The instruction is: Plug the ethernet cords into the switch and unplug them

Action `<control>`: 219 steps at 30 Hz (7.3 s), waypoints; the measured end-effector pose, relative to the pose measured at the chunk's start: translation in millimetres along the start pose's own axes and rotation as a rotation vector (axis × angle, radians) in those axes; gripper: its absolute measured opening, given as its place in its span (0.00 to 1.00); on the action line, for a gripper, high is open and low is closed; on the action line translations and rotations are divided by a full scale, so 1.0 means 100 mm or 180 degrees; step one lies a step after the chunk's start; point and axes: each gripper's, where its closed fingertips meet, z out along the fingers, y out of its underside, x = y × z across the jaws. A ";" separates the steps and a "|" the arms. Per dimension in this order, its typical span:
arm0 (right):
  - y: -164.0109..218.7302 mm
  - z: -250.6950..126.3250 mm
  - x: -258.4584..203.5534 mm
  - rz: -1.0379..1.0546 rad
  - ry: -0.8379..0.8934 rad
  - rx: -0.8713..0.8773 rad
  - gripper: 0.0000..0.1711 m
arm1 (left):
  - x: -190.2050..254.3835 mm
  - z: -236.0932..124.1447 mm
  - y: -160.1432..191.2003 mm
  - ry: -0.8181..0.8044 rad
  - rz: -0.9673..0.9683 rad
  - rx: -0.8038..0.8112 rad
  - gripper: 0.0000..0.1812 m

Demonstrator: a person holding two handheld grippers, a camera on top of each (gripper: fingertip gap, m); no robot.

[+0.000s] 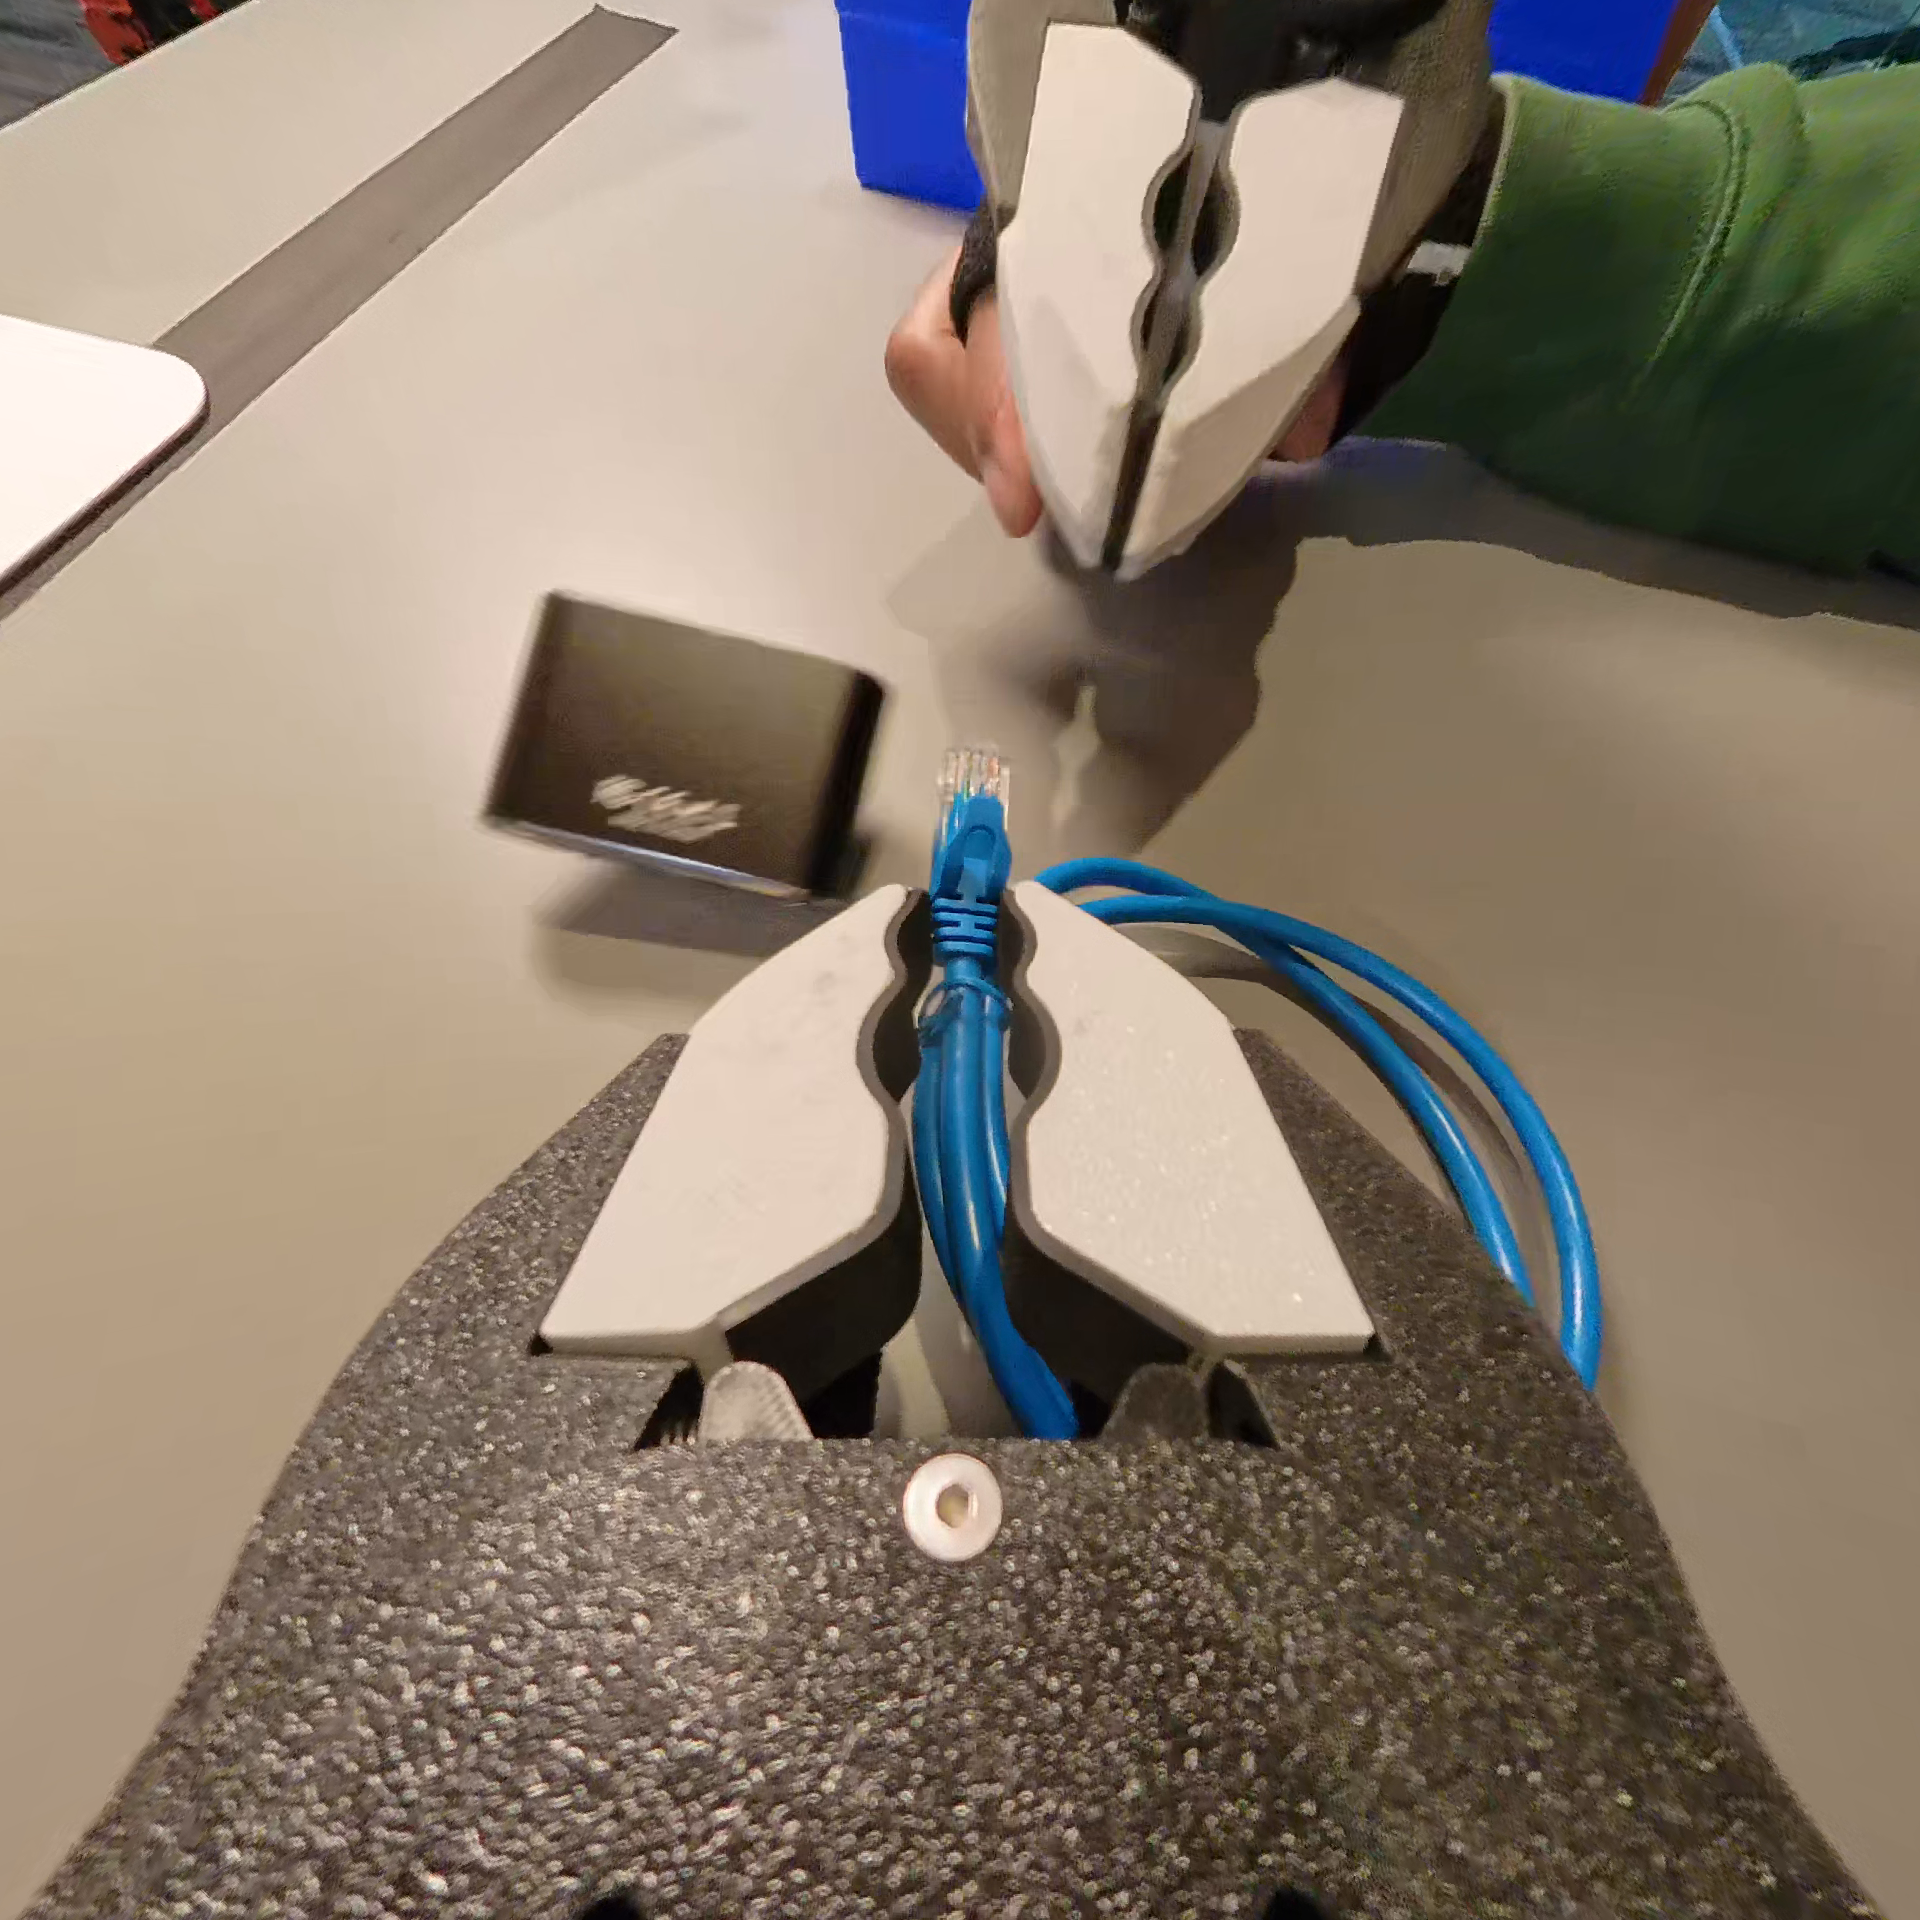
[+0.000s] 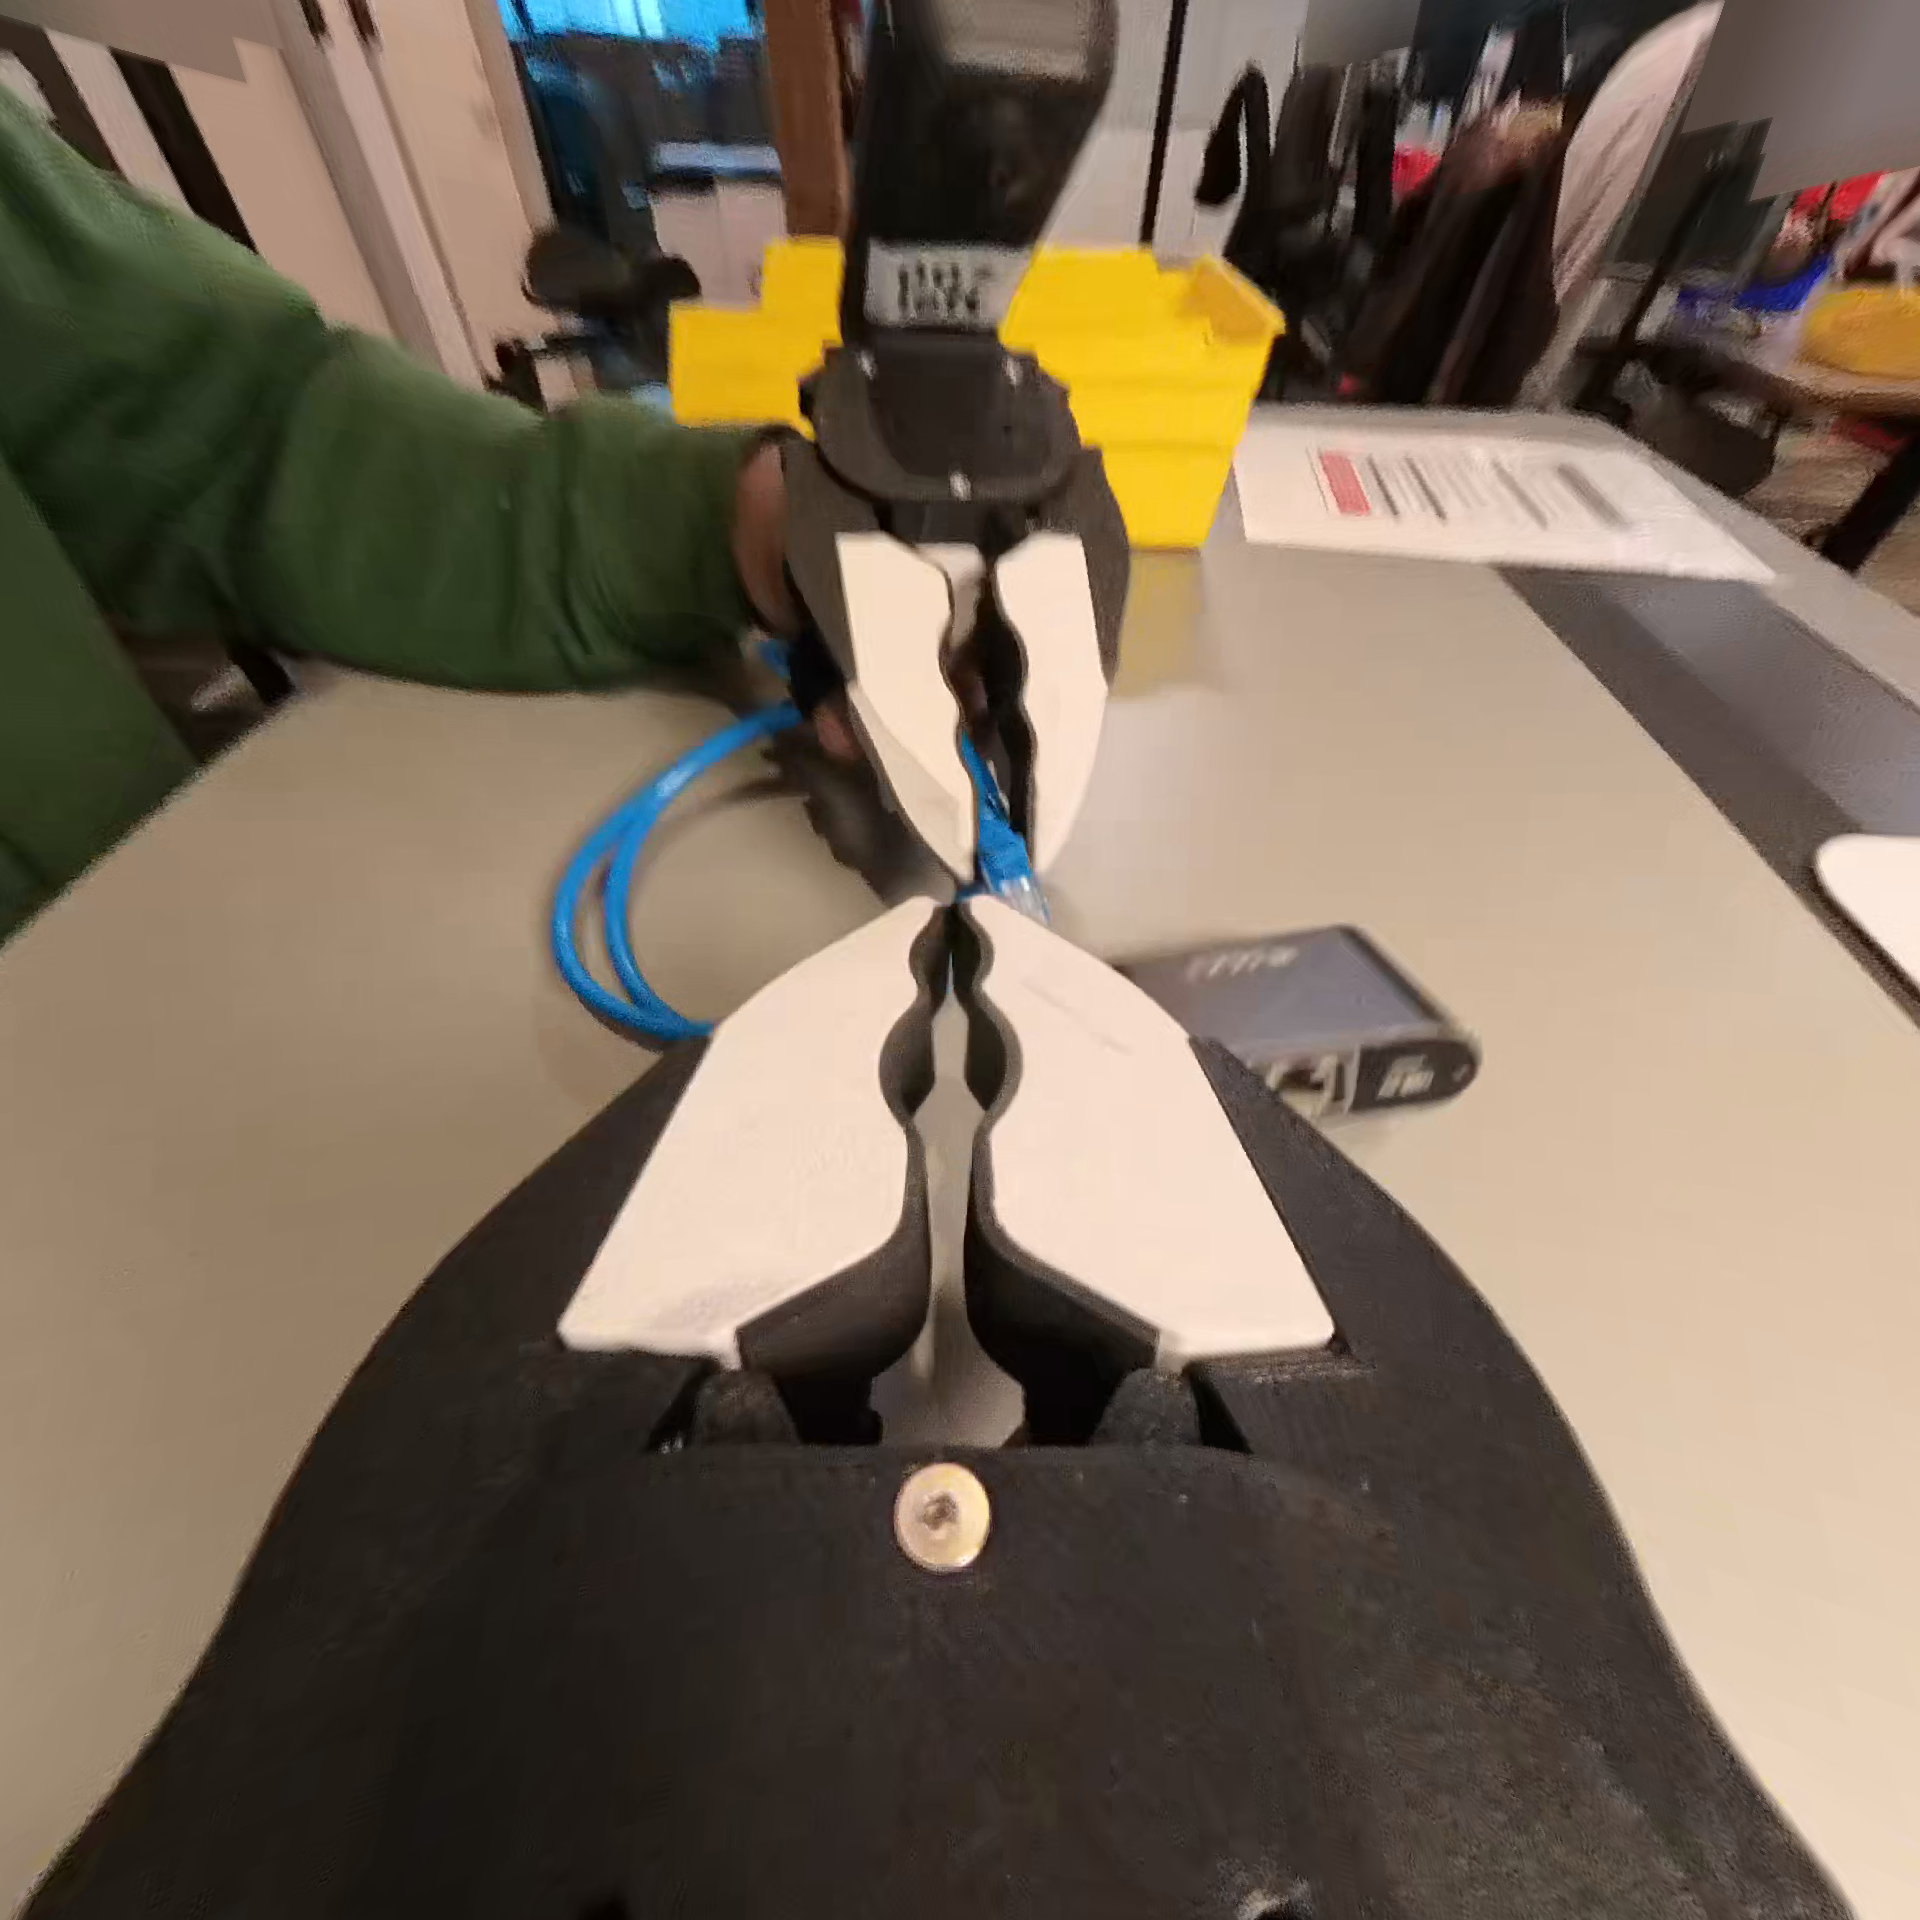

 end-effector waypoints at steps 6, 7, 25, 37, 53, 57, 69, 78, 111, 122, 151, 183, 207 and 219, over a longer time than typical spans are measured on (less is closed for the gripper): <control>0.08 -0.04 0.32 0.0064 0.0516 -0.0244 0.20 | -0.20 -0.11 0.09 -0.0203 -0.0149 -0.0094 0.07; 0.05 -0.02 0.40 0.0099 0.0645 -0.0312 0.26 | -0.24 -0.13 0.10 -0.0219 -0.0229 -0.0067 0.07; 0.74 0.80 1.85 0.1354 0.1934 -0.1904 0.70 | -0.66 -0.39 0.32 -0.0635 -0.0865 -0.0128 0.07; 0.58 0.75 1.18 0.0631 0.1072 -0.1636 0.53 | -0.72 -0.52 0.28 -0.0713 -0.0726 -0.0041 0.07; 0.20 0.34 -0.15 -0.0083 -0.0316 -0.0584 0.52 | 0.10 -0.17 0.08 0.0406 -0.0034 -0.0086 0.07; 0.02 0.31 -0.24 -0.0150 -0.0502 -0.0215 0.00 | 0.09 -0.15 0.11 0.0425 -0.0073 -0.0121 0.07; 0.29 0.03 -0.45 0.0827 0.1085 -0.1178 0.39 | -0.01 -0.10 0.26 0.0247 -0.0099 -0.0377 0.07; 0.67 0.01 -1.77 0.1267 0.1766 -0.1473 0.54 | 0.21 -0.07 0.21 0.0619 -0.0036 -0.0333 0.07; 0.89 -0.18 -1.35 0.1056 0.1783 -0.1916 0.66 | 1.26 0.23 0.33 0.1333 0.0489 -0.0863 0.07; 0.89 -0.08 -1.36 0.0749 0.0949 -0.2114 0.63 | 1.35 0.26 0.33 0.1368 0.0531 -0.0941 0.07; 0.67 0.06 -1.17 0.0141 0.0251 -0.1490 0.51 | 1.04 0.16 0.33 0.0992 0.0327 -0.0976 0.07; 0.74 0.09 -1.14 0.0282 0.0182 -0.1659 0.50 | 1.02 0.30 0.29 0.0938 0.0342 -0.0831 0.07; 0.44 0.07 -0.67 0.0056 0.0607 -0.1403 0.55 | 0.51 0.11 0.22 0.0419 0.0085 -0.0490 0.07; 0.63 0.25 -0.48 -0.0100 0.0621 -0.1509 0.52 | 0.29 -0.08 -0.16 -0.0030 0.0218 0.0248 0.16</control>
